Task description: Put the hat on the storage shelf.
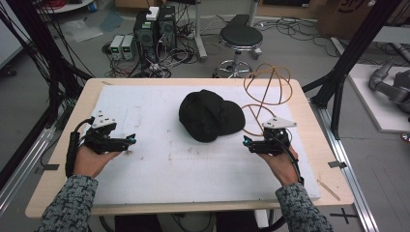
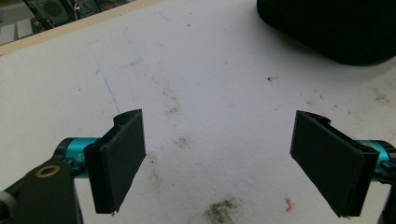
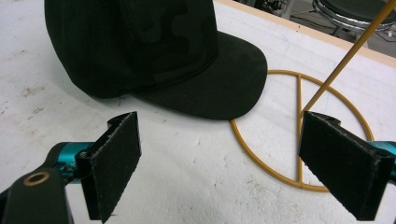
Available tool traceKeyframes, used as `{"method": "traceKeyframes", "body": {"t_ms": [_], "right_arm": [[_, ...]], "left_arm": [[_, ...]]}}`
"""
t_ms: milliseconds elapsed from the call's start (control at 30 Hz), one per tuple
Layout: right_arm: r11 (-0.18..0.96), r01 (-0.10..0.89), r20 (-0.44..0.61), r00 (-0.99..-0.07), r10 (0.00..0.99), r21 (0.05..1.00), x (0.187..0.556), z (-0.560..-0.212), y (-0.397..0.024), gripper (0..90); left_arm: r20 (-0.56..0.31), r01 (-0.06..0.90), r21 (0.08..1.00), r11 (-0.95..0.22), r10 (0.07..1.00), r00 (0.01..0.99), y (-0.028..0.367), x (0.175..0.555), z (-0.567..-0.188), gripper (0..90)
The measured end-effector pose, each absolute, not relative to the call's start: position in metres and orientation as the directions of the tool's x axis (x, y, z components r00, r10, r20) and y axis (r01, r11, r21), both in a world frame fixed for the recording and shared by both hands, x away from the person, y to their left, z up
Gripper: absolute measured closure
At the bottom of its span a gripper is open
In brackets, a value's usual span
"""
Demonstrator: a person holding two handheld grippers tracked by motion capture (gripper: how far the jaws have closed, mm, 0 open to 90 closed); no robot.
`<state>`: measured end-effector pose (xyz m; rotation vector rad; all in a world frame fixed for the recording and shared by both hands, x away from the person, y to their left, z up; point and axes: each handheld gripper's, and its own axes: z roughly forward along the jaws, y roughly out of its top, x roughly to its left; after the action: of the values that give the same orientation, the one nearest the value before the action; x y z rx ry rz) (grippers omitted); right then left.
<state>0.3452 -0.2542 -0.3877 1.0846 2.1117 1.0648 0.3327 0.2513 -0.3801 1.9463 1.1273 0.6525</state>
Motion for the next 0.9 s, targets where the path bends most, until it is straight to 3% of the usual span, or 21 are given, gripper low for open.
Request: {"method": "traceKeyframes", "body": {"t_ms": [900], "right_arm": [[0.381,0.387,-0.109,-0.567,0.817,0.839,0.373,-0.385,-0.205,16.3]], "left_arm": [[0.050,0.468,0.829,-0.307,0.874,0.484,0.255,0.331,-0.379,20.1]]}}
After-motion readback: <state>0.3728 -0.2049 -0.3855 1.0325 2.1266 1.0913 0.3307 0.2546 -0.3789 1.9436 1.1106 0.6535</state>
